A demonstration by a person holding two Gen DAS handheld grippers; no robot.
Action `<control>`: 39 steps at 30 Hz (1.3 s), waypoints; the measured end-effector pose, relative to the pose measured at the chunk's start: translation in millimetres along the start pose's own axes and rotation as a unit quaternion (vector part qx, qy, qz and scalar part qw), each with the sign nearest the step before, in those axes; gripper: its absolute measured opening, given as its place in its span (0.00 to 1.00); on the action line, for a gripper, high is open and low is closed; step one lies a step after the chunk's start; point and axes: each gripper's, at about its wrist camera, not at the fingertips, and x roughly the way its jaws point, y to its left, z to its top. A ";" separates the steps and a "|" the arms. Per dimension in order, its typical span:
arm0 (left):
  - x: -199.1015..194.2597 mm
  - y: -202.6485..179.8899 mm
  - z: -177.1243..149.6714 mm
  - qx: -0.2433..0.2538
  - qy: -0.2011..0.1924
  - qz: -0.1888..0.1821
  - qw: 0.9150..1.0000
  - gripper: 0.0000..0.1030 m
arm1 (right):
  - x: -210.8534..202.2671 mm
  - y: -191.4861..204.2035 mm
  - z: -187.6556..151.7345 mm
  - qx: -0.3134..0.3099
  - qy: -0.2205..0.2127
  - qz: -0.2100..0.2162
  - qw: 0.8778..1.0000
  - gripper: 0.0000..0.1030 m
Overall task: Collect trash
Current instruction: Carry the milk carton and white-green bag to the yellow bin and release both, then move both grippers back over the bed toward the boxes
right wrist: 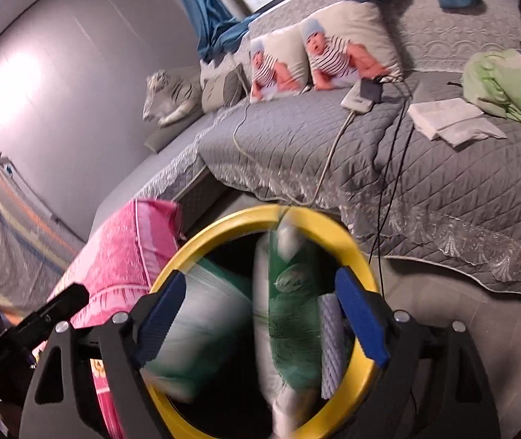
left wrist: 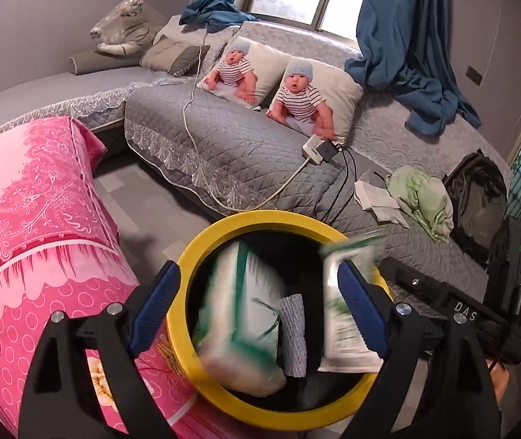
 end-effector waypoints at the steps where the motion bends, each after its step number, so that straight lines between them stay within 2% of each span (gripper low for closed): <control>1: -1.1 3.3 0.4 -0.009 0.000 0.001 1.000 0.83 | -3.2 -1.8 1.5 0.005 -0.005 0.002 1.000 0.79; 5: -14.9 20.0 0.5 -0.054 -0.021 0.012 0.998 0.88 | -15.2 -3.2 4.3 0.016 -0.025 0.015 0.999 0.80; 9: -47.5 37.2 -0.7 -0.092 -0.069 0.035 0.993 0.89 | -27.9 4.9 2.9 0.002 -0.054 0.028 0.998 0.82; 11: -66.9 40.6 -1.5 -0.095 -0.099 0.052 0.989 0.90 | -31.5 10.4 2.5 -0.008 -0.064 0.039 0.997 0.86; 14: -104.9 44.6 -0.9 -0.073 -0.140 0.084 0.984 0.92 | -34.8 22.9 1.8 -0.023 -0.072 0.058 0.995 0.90; 16: -125.5 50.4 -0.7 -0.068 -0.151 0.092 0.982 0.92 | -34.2 35.9 -0.2 -0.042 -0.070 0.077 0.994 0.92; 22: -181.9 92.3 -12.0 -0.071 -0.146 0.138 0.977 0.92 | -26.0 90.4 -17.5 -0.122 -0.042 0.138 0.982 0.92; 26: -222.9 130.8 -39.9 -0.078 -0.143 0.195 0.967 0.92 | -21.6 143.8 -41.2 -0.207 -0.008 0.182 0.961 0.92; 29: -252.9 161.5 -64.4 -0.087 -0.137 0.263 0.951 0.92 | -19.2 192.0 -70.0 -0.279 0.024 0.217 0.935 0.92; 32: -276.1 189.5 -91.4 -0.107 -0.116 0.323 0.933 0.92 | -11.6 243.5 -106.8 -0.347 0.073 0.242 0.903 0.92; 35: -288.1 208.7 -112.2 -0.129 -0.096 0.345 0.925 0.92 | 0.0 284.1 -139.8 -0.389 0.122 0.253 0.877 0.92; 37: -290.5 218.7 -122.9 -0.136 -0.083 0.361 0.919 0.92 | 9.9 309.7 -159.4 -0.409 0.148 0.246 0.866 0.92; 39: -290.7 228.0 -131.2 -0.143 -0.067 0.368 0.916 0.92 | 20.3 326.9 -170.8 -0.419 0.166 0.236 0.861 0.92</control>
